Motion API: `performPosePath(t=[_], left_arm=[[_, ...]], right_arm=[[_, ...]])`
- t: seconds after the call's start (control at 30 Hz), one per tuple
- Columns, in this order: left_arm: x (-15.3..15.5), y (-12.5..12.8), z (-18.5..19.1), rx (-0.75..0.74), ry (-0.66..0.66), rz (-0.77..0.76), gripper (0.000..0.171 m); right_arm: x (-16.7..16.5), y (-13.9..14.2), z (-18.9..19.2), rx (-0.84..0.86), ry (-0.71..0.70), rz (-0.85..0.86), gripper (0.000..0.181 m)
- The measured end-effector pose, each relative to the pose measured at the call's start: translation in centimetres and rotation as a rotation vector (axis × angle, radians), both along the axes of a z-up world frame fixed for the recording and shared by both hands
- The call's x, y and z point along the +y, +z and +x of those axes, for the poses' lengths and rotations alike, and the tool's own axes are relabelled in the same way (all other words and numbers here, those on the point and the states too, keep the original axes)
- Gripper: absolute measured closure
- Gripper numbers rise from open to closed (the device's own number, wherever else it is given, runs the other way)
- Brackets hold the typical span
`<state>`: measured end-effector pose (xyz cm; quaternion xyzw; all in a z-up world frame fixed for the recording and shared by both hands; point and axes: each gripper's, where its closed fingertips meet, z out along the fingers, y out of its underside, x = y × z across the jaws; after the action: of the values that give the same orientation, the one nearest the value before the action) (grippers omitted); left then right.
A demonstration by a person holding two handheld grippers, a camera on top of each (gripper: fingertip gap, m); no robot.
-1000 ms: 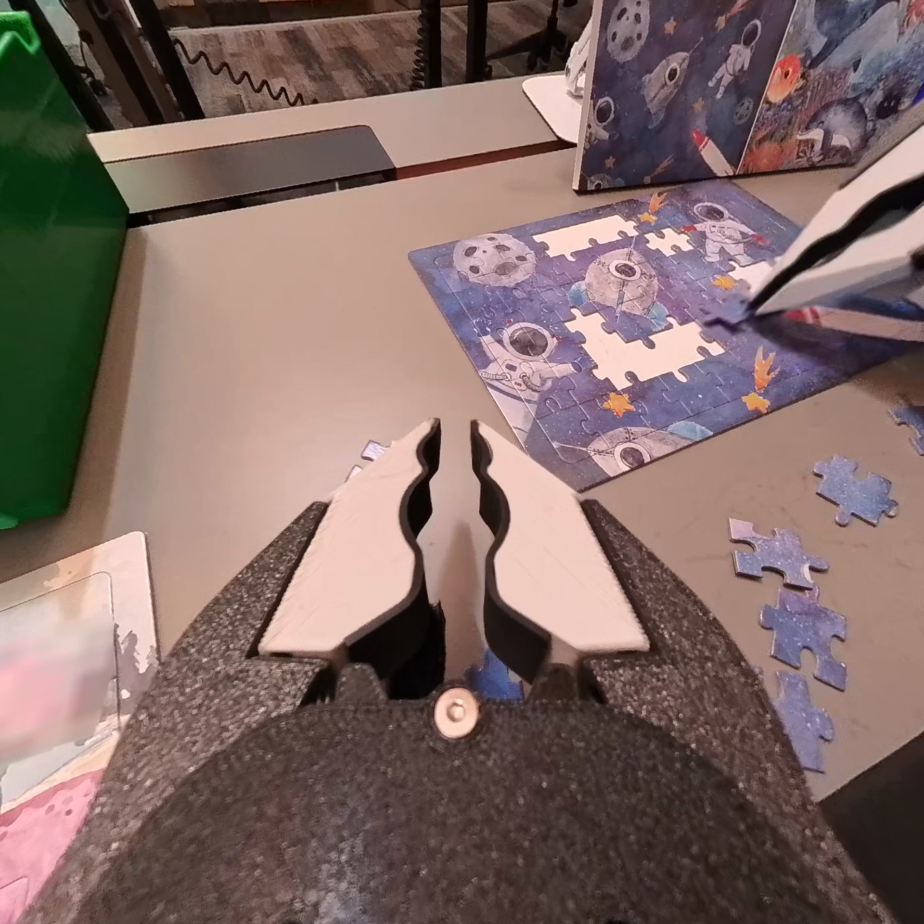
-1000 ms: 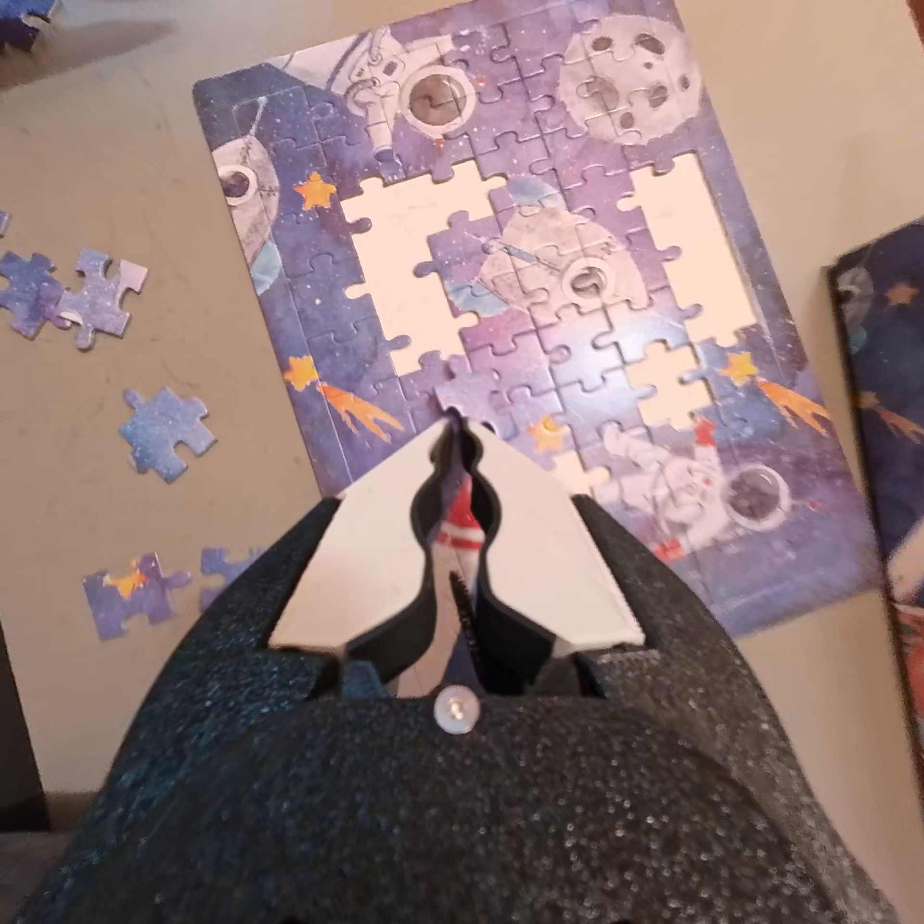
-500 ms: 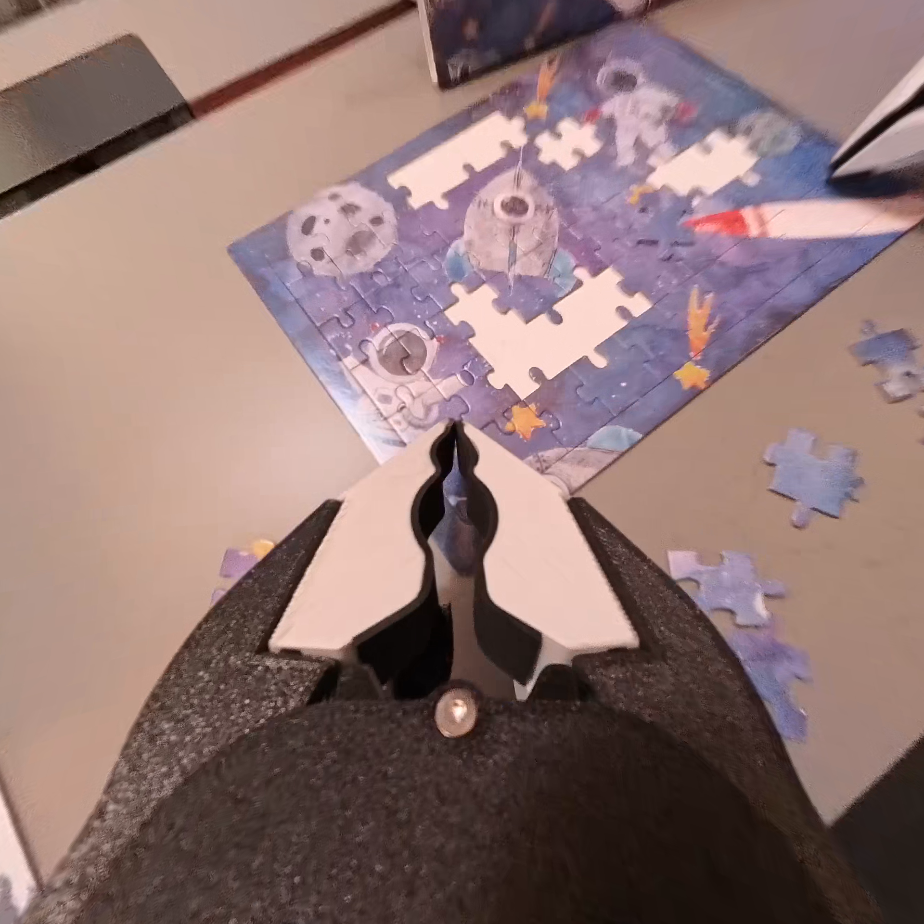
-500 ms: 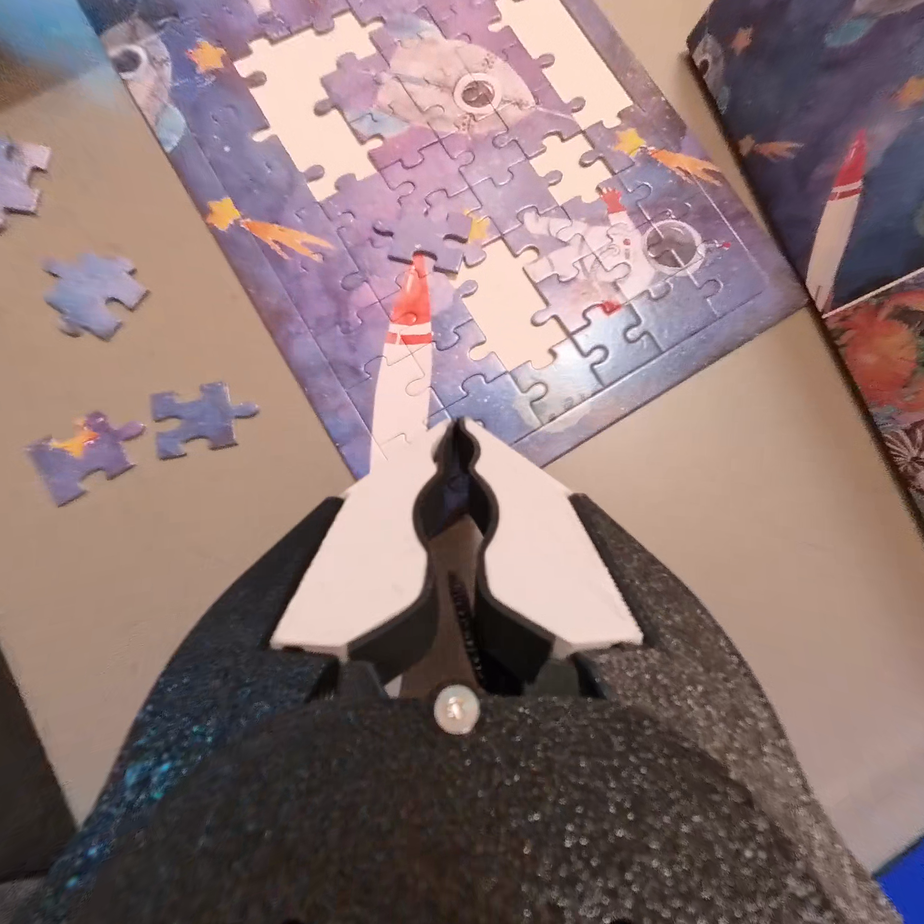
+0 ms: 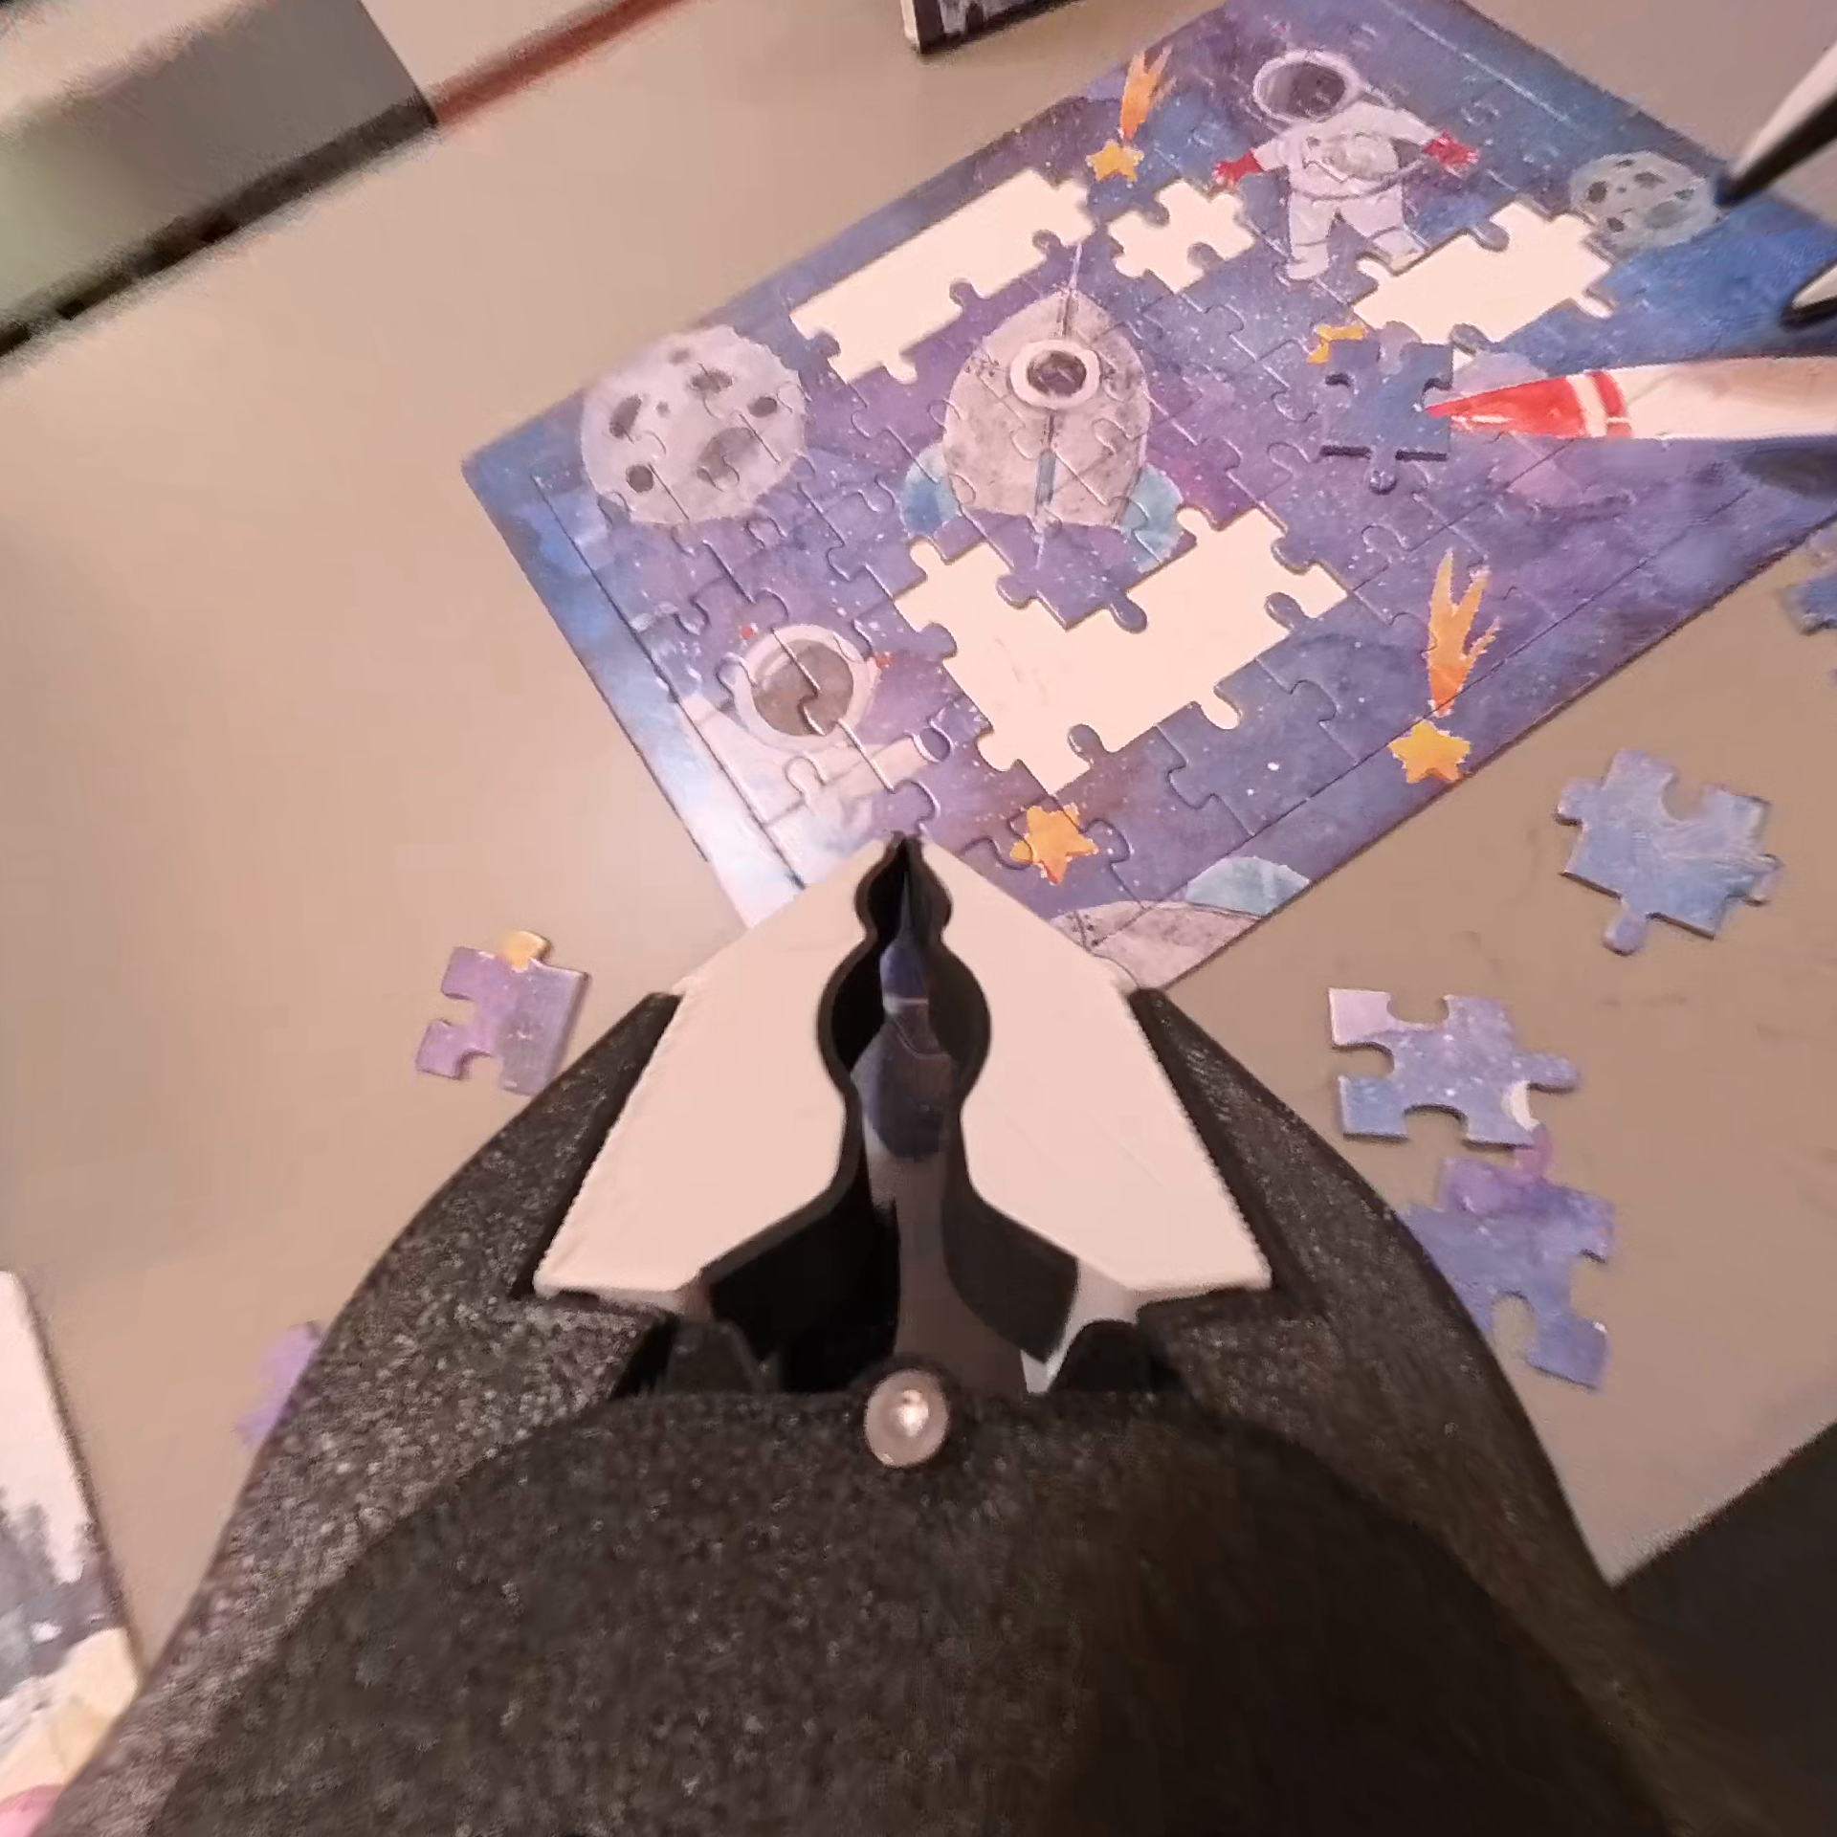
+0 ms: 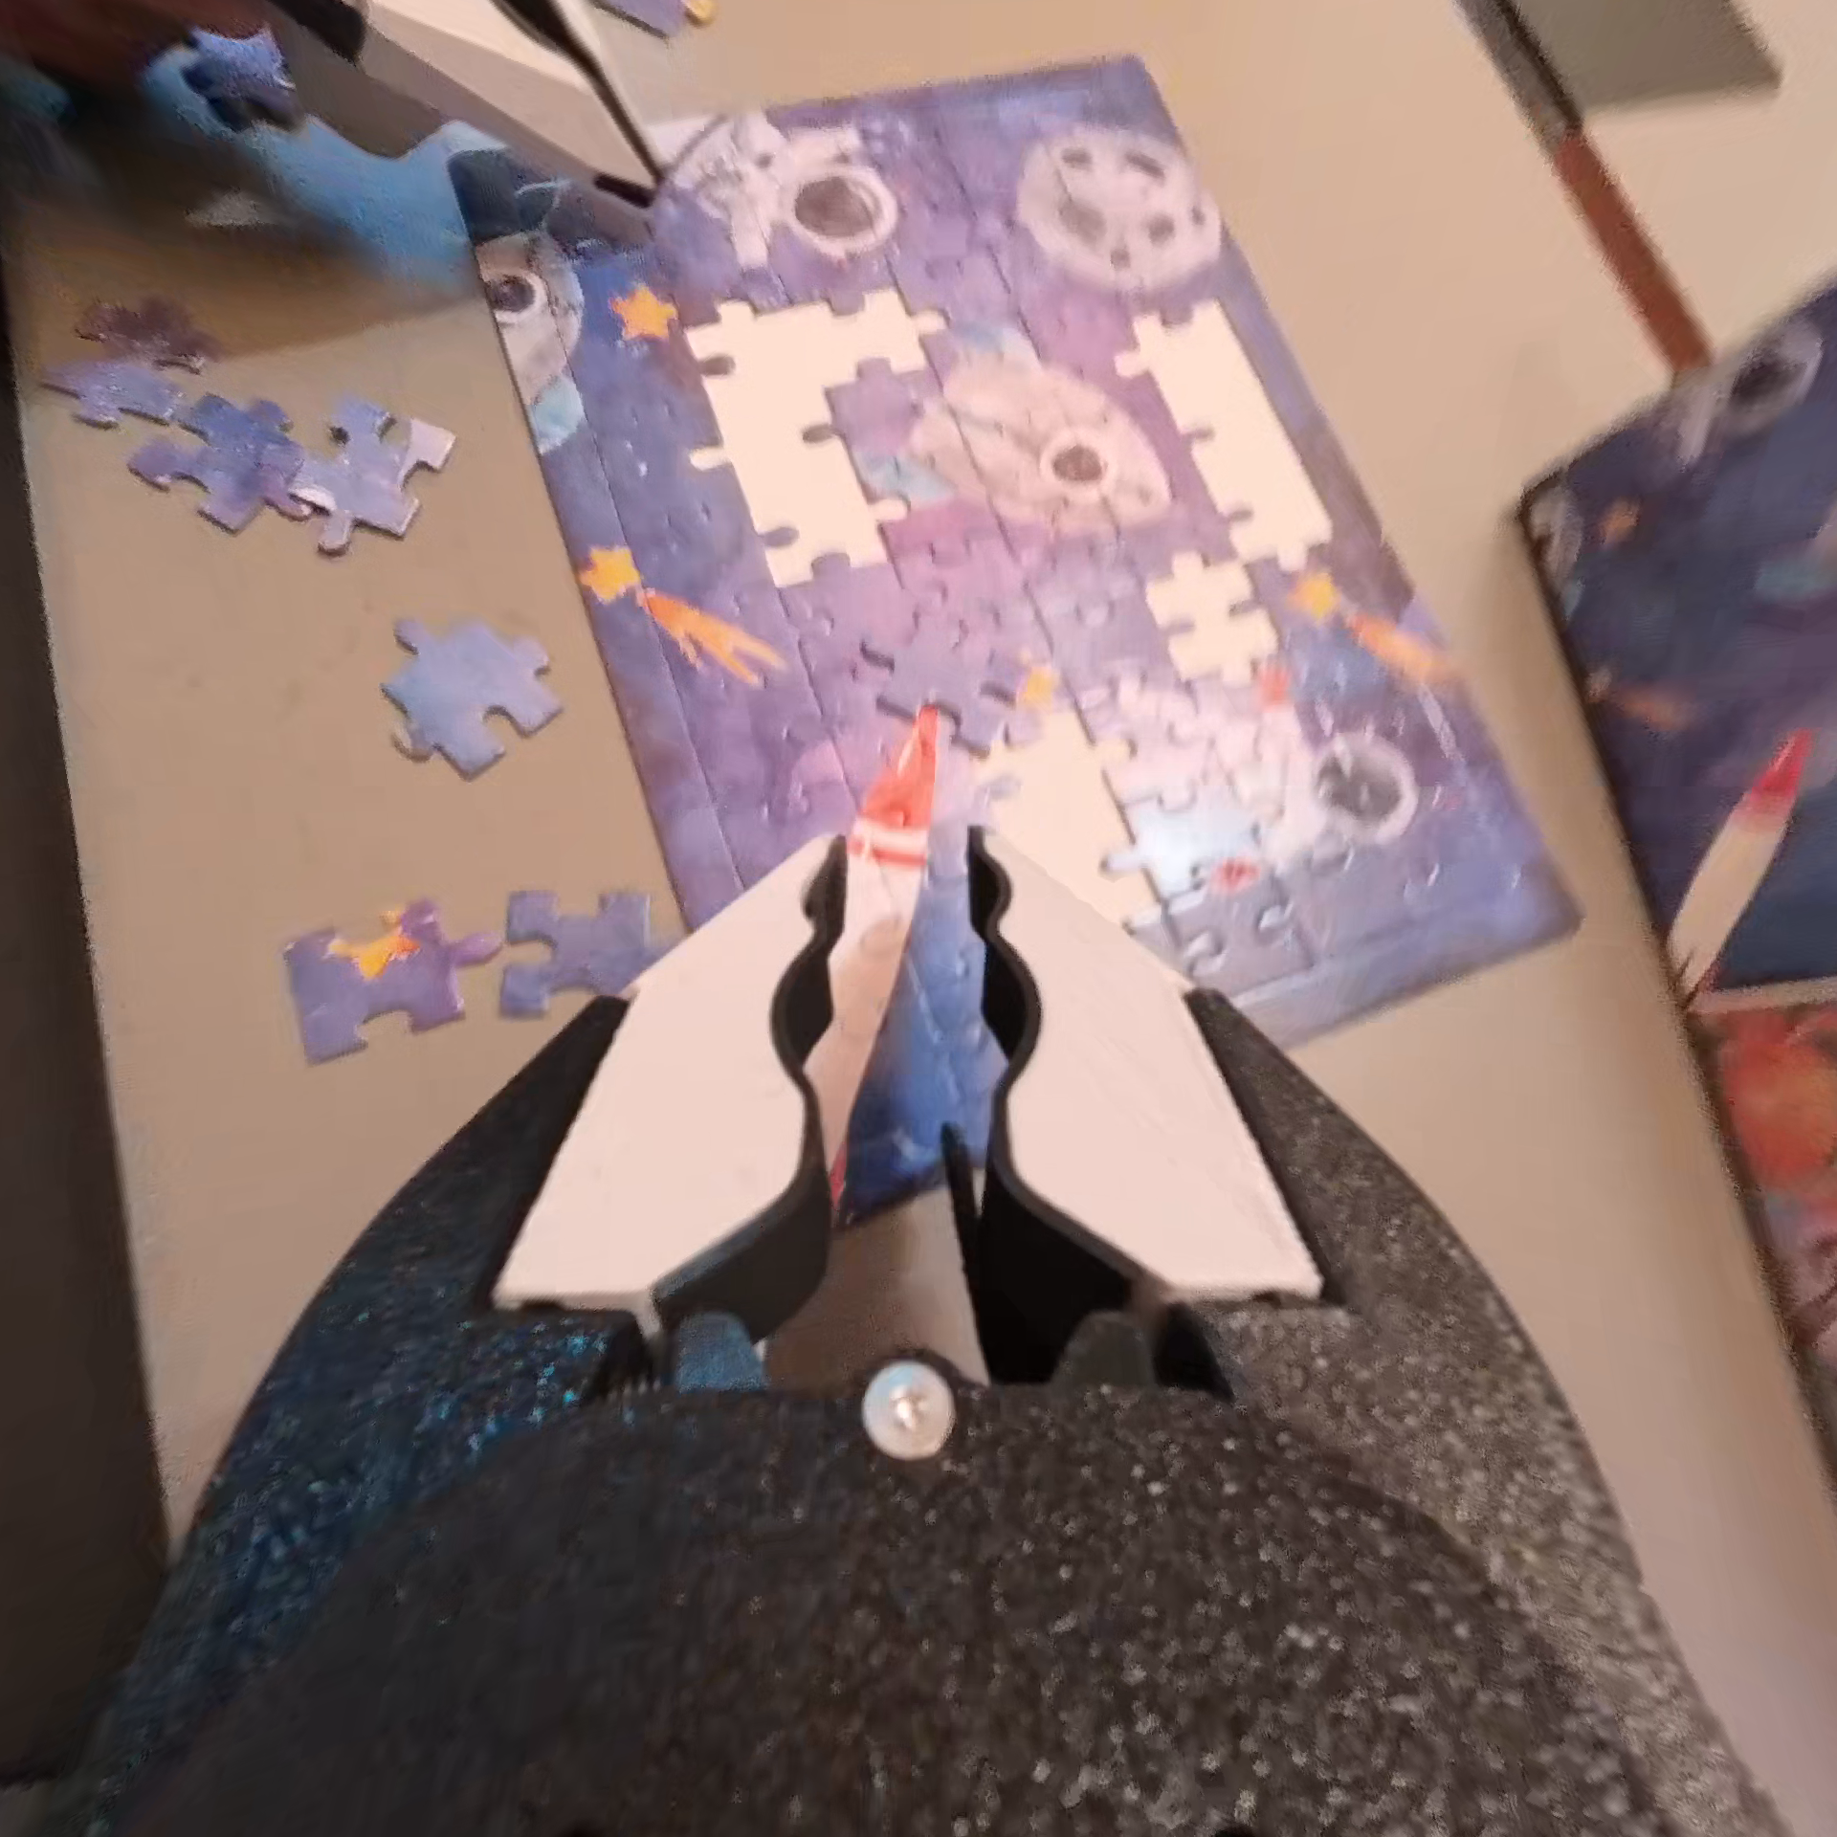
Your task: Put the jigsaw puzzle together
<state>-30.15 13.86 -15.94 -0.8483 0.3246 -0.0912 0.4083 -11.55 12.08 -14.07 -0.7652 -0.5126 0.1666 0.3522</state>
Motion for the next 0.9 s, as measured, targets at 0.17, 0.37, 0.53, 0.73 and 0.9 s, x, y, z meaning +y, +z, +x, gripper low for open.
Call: performPosePath(t=[0.17, 0.37, 0.53, 0.73, 0.9], left_arm=[[-0.1, 0.7, 0.5, 0.054, -0.058, 0.100, 0.171], [-1.1, -0.6, 1.3, 0.067, -0.125, 0.015, 0.171], [-1.3, -0.8, 1.4, 0.072, -0.138, 0.007, 0.171], [-1.2, -0.8, 1.4, 0.060, -0.139, -0.001, 0.171], [-1.2, -0.8, 1.4, 0.060, -0.140, -0.001, 0.171]], right_arm=[[2.5, -0.5, -3.3, -0.069, 0.142, -0.004, 0.148], [3.1, -2.8, -2.9, -0.054, 0.097, -0.191, 0.145], [1.7, -2.7, -2.7, -0.072, 0.099, -0.136, 0.158], [0.2, -2.4, -3.2, -0.088, 0.124, -0.102, 0.167], [2.5, -1.2, -4.5, -0.007, 0.117, 0.005, 0.148]])
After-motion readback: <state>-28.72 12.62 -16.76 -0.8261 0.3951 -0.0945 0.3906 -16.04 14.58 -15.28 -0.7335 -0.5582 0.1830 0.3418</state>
